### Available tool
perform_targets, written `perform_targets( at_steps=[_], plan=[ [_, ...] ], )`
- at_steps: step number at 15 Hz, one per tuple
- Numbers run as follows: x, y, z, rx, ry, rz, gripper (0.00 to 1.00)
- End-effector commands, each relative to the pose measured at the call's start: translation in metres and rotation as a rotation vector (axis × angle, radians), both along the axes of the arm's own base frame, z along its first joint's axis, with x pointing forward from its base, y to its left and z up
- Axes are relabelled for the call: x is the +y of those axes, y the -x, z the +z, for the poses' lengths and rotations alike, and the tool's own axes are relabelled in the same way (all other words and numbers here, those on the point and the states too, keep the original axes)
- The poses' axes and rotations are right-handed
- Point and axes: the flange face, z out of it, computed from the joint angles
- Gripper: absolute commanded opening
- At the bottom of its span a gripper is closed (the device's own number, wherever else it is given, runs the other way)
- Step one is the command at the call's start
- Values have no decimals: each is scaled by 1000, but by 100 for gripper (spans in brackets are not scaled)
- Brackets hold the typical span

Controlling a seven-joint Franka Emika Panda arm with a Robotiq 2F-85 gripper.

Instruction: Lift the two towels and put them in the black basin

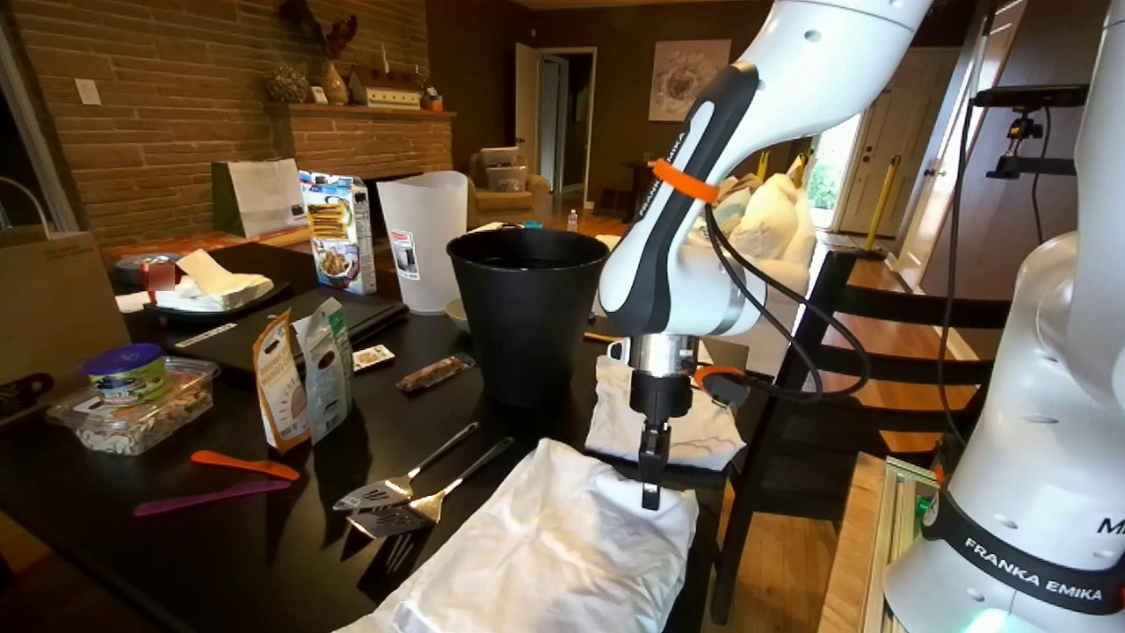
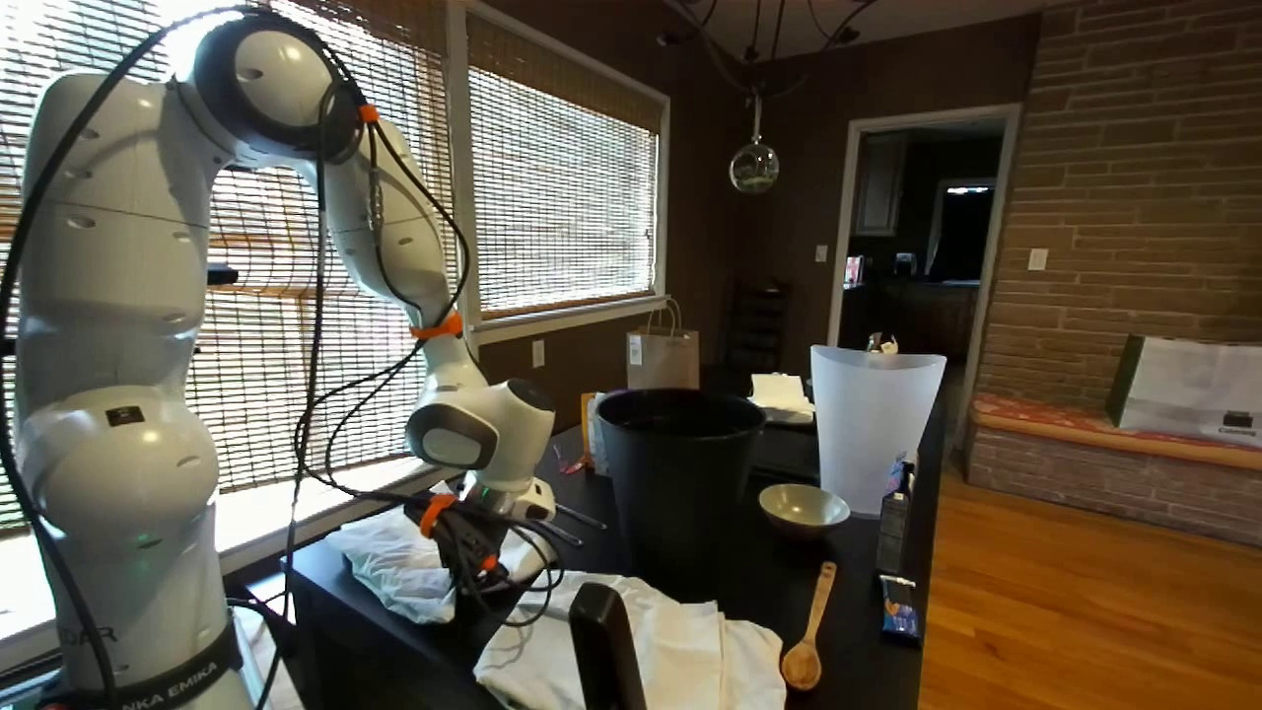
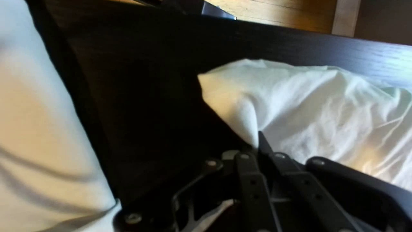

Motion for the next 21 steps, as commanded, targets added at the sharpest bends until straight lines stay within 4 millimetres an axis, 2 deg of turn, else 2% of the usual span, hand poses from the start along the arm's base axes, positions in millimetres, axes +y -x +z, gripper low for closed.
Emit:
perform_targets(
  at_steps=[1, 5, 14, 21],
  plan=[
    [-2, -8, 37, -12, -33, 24, 0],
    [2, -27, 82, -71, -35, 94, 1],
    [36, -65, 189, -278, 44, 336, 1],
    [45, -107, 271, -452, 69, 373, 1]
  ],
)
